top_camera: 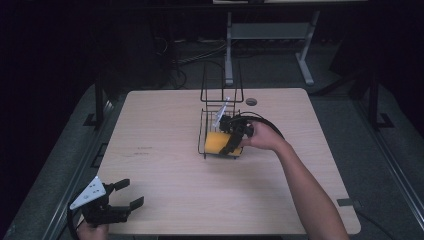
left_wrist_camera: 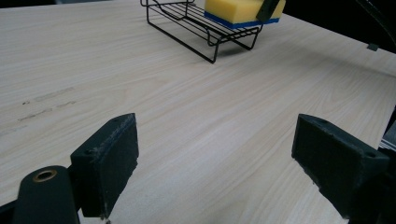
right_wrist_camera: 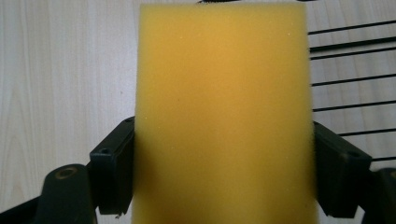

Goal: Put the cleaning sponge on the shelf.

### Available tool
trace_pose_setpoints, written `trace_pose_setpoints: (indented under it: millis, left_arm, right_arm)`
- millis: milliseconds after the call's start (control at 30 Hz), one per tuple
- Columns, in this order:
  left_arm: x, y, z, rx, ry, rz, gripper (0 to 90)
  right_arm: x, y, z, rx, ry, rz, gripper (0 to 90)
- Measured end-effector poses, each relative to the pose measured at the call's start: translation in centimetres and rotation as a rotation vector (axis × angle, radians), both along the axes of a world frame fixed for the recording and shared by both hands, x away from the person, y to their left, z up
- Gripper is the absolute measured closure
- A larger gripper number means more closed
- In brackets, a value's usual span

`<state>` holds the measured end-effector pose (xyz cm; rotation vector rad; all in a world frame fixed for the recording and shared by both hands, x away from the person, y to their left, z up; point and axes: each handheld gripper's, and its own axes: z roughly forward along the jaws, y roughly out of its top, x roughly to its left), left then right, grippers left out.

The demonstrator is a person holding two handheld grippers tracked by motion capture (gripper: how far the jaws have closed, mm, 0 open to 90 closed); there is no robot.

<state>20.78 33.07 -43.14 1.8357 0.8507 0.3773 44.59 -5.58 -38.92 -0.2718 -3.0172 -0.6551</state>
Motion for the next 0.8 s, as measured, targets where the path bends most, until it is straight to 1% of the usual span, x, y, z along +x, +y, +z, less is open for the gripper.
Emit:
trace_pose_setpoints:
  millis: [300, 333, 367, 467, 533, 600, 633, 667, 700, 733, 800]
  left_arm:
    - [0.0, 0.0, 0.0, 0.002, -0.001, -0.002, 14.1]
    - [0.0, 0.0, 0.0, 0.002, -0.002, -0.001, 14.0]
    - [0.0, 0.0, 0.0, 0.002, -0.002, -0.001, 14.0]
    - [0.0, 0.1, 0.0, 0.002, -0.003, 0.0, 14.0]
    - [0.0, 0.1, 0.0, 0.001, -0.002, -0.001, 14.1]
    - [0.0, 0.1, 0.0, 0.001, -0.002, -0.002, 14.1]
    - [0.0, 0.1, 0.0, 0.001, -0.002, -0.003, 14.0]
    - [0.0, 0.0, 0.0, 0.002, -0.001, -0.004, 14.1]
    - [0.0, 0.0, 0.0, 0.002, -0.001, -0.004, 14.0]
    - [0.0, 0.0, 0.0, 0.004, -0.002, -0.004, 14.0]
    - [0.0, 0.0, 0.0, 0.0, -0.003, -0.003, 14.0]
  right_arm:
    - [0.5, -0.3, -0.3, -0.011, 0.013, -0.019, 21.5]
    - [0.6, -0.1, -0.3, -0.027, 0.004, -0.007, 21.5]
    - [0.6, 0.0, -0.2, -0.036, 0.007, -0.002, 21.5]
    - [0.8, 0.4, 0.2, -0.028, 0.004, 0.005, 21.5]
    - [1.0, 0.6, 0.3, -0.034, -0.003, 0.007, 21.5]
    - [1.3, 0.7, 0.3, -0.014, 0.009, 0.004, 21.5]
    - [1.5, 0.7, 0.2, -0.016, 0.012, 0.002, 21.5]
    - [1.6, 0.8, 0.0, -0.035, 0.009, 0.002, 21.5]
    - [1.6, 0.8, 0.0, -0.035, 0.009, 0.002, 21.5]
    - [1.9, 1.0, 0.0, -0.053, 0.007, 0.004, 21.5]
    - [2.1, 1.3, 0.1, -0.052, 0.009, 0.004, 21.5]
